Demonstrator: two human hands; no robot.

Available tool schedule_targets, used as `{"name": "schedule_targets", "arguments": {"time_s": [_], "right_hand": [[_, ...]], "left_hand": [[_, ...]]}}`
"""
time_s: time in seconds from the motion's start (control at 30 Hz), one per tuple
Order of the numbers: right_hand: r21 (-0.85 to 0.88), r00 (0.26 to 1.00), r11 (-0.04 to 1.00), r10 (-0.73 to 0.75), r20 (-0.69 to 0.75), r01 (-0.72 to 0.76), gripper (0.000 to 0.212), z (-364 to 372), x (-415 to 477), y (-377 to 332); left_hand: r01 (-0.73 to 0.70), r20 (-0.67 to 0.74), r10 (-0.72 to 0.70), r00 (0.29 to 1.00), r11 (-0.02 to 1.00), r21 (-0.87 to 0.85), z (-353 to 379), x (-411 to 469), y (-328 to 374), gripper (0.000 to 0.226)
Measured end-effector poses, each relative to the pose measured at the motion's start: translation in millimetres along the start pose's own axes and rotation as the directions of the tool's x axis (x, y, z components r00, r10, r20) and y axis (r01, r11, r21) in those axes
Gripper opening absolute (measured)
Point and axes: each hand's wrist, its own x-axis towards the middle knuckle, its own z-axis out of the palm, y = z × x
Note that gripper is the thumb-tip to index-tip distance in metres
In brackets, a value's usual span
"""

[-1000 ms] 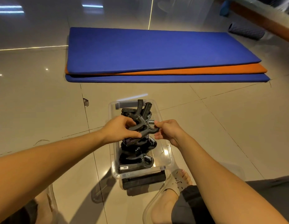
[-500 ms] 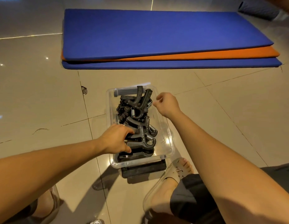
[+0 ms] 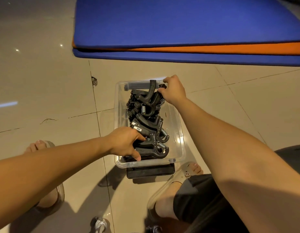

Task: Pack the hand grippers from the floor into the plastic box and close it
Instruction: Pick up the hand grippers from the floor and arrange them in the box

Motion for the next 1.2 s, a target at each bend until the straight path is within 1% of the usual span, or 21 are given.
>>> {"name": "schedule_targets", "arguments": {"time_s": [0.13, 0.2, 0.27, 0.33, 0.43, 0.57, 0.73, 0.87, 0.93, 1.07, 1.2], "right_hand": [[-0.091, 0.999, 0.995, -0.031, 0.020, 0.032, 0.029, 1, -1, -2], [-0.136, 0.999, 0.990, -0.036, 0.031, 0.040, 0.017, 0, -1, -3], [-0.159, 0.998, 0.986, -0.033, 0.048, 0.040, 0.011, 0, 0, -4], [-0.154, 0.998, 0.987, -0.032, 0.060, 0.040, 0.014, 0, 1, -4], [-0.174, 0.995, 0.983, -0.051, 0.088, 0.065, 0.021, -1, 2, -4], [-0.261, 0.979, 0.948, -0.149, 0.136, 0.181, 0.032, -2, -1, 1], [-0.341, 0.934, 0.875, -0.281, 0.219, 0.343, 0.050, -6, -3, 6], [-0.338, 0.905, 0.848, -0.327, 0.272, 0.408, 0.057, -15, -3, 10], [-0.309, 0.898, 0.853, -0.343, 0.276, 0.421, 0.055, -20, -5, 13], [-0.262, 0.892, 0.866, -0.353, 0.282, 0.426, 0.041, -30, -13, 22], [-0.161, 0.895, 0.907, -0.331, 0.298, 0.389, 0.035, -40, -21, 28]], "left_hand": [[0.019, 0.027, -0.019, 0.999, 1.000, 0.003, -1, -2, 2, 0.081], [0.021, 0.034, -0.021, 0.999, 1.000, 0.000, -3, -3, 1, 0.073], [0.027, 0.002, -0.027, 1.000, 0.998, 0.051, -4, -4, 0, 0.063], [0.052, -0.053, -0.046, 0.998, 0.992, 0.118, -3, -4, 1, 0.059], [0.094, -0.093, -0.081, 0.992, 0.984, 0.149, -1, -1, 4, 0.063], [0.067, -0.099, -0.054, 0.994, 0.989, 0.134, 0, -2, 2, 0.063], [0.059, -0.099, -0.046, 0.994, 0.991, 0.124, 1, -2, 1, 0.062], [0.078, -0.088, -0.068, 0.994, 0.991, 0.113, 0, 0, 1, 0.067], [0.090, -0.101, -0.080, 0.992, 0.991, 0.100, 1, 2, 1, 0.071], [0.114, -0.147, -0.100, 0.984, 0.989, 0.095, 5, 2, 2, 0.074], [0.116, -0.151, -0.098, 0.984, 0.986, 0.116, 5, 1, 1, 0.080]]}}
